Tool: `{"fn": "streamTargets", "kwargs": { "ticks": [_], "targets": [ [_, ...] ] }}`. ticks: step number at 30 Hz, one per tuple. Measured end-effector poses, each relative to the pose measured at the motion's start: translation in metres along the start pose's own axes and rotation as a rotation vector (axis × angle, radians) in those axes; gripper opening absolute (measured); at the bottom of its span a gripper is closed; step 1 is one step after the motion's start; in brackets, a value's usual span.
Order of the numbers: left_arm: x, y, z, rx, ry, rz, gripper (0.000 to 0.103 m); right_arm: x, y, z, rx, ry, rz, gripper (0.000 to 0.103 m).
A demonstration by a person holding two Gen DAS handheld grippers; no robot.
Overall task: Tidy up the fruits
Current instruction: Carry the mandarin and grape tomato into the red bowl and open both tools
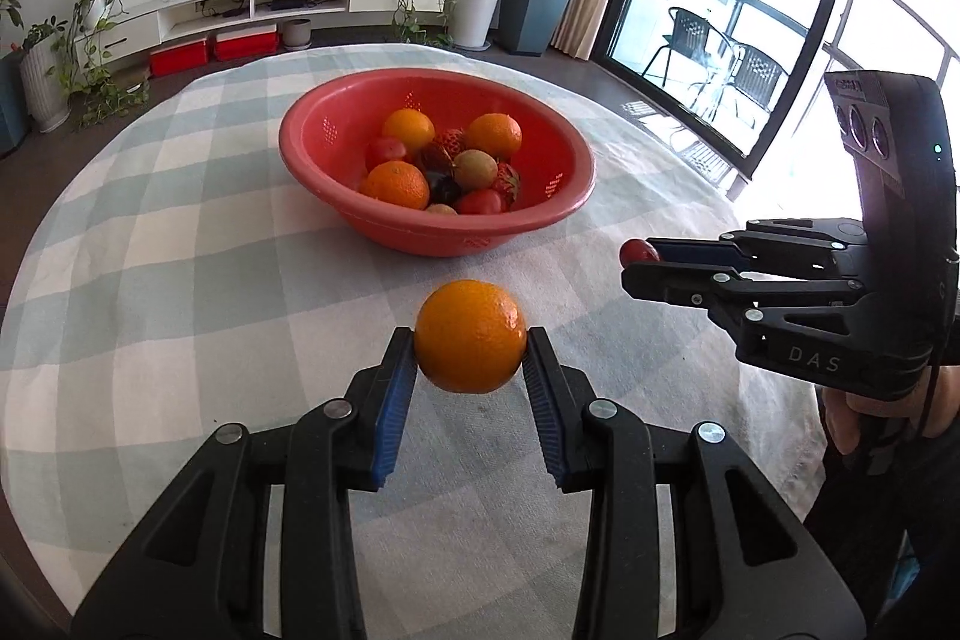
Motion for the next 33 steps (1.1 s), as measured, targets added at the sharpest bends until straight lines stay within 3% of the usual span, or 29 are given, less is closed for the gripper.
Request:
{"fn": "streamTargets", "kwargs": {
  "ticks": [9, 16, 24, 33],
  "targets": [
    [-0.017, -0.056, 0.028, 0.044, -0.058, -0.042, 0.034, -0.030, -0.060, -0.003, 0.006, -0.009, -0.103, 0.021],
    [0.022, -0.099, 0.050, 0.090, -0.072, -0.002, 0.034, 0.004, -0.097, 0.008, 0.004, -0.033, -0.094, 0.021],
    [0.070, -0.089, 0.067, 0.072, -0.058, 0.053, 0.034, 0.060, -0.112, 0.013, 0.006, -0.016, -0.028, 0.021],
    [0.086, -0.084, 0.071, 0.074, -0.055, 0.065, 0.035, 0.091, -0.108, 0.020, -0.040, 0.023, 0.013, 0.021]
  ]
}}
Point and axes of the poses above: each gripper's, at about its wrist camera, not at the fingertips, and x roughly the way its jaws point, z to its left, y to its underside, the point moved 7 cm from there along x, roughly the way its jaws point, and after that the axes turned 14 degrees about x, right-handed, at the moved point
